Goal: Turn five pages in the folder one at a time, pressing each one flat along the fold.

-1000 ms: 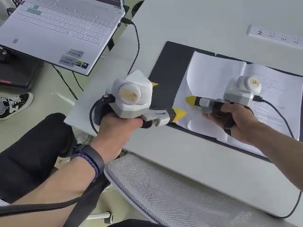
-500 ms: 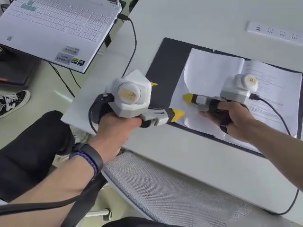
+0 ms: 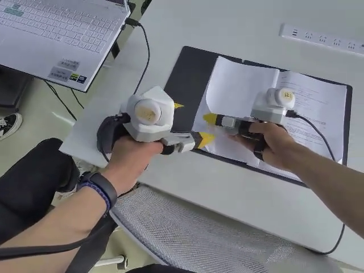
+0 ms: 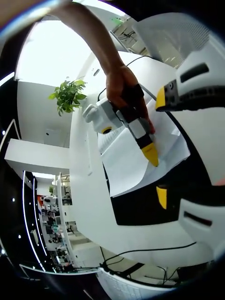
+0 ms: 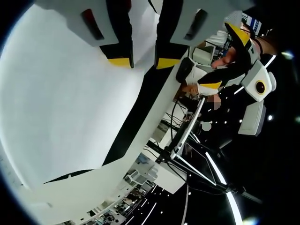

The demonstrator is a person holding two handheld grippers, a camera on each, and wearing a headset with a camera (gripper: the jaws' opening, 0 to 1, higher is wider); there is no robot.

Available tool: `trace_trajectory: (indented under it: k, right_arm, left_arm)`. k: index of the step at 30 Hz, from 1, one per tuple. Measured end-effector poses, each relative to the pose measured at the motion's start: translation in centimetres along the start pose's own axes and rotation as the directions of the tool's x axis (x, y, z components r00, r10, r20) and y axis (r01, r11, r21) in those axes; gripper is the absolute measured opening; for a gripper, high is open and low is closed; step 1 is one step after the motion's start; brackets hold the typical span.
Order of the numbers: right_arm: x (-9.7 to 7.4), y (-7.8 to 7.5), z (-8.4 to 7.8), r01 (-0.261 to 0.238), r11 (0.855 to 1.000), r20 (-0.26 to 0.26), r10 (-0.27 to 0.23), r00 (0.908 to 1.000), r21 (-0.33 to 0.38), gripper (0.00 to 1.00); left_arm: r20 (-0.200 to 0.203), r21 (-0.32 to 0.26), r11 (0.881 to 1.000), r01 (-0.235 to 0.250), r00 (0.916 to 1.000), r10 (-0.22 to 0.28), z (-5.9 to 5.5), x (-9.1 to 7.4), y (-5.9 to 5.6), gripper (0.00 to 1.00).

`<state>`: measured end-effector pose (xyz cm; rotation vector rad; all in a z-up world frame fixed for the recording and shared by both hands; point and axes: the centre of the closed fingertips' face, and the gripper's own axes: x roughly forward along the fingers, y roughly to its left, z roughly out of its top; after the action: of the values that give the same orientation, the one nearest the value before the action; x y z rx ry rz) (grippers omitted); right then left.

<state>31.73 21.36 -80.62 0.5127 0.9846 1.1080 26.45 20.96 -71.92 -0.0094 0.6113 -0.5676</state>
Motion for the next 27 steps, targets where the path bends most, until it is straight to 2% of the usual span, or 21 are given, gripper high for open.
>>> trace_trajectory:
  k: [6,9,12,18,23,27]
  right_arm:
    - [-1.6,0.6,0.8,-0.02,0.999,0.013,0.021,0.9997,-0.045,0.24]
    - [-3.2,1.3,1.3,-0.015,0.996,0.025,0.017,0.9995,-0.087,0.26]
    - [-4.6,1.8,2.0,-0.016,0.994,0.045,0.021,0.9988,-0.105,0.27]
    - [-7.5,2.0,3.4,0.01,0.988,0.075,0.001,0.9972,-0.152,0.28]
    - [-9.5,2.3,4.6,0.033,0.982,0.103,-0.014,0.9945,-0.188,0.28]
    - [-10.5,2.1,4.7,0.05,0.978,0.104,-0.029,0.9942,-0.204,0.27]
  left_arm:
    - [-0.014,-0.005,1.0,0.018,0.9997,-0.018,-0.3,1.2,-0.3,0.61]
    - [-0.013,-0.003,0.999,0.036,0.9993,-0.036,0.0,1.9,-0.9,0.59]
    - [-0.027,0.008,0.999,0.049,0.9985,-0.048,-0.3,2.8,-1.2,0.57]
    - [-0.051,0.005,0.998,0.062,0.9968,-0.061,-1.2,4.2,-1.3,0.52]
    - [-0.11,0.025,0.998,0.055,0.9926,-0.052,-2.9,4.9,-0.8,0.45]
    - [-0.13,0.019,0.999,0.043,0.9906,-0.04,-3.7,5.2,-0.4,0.4]
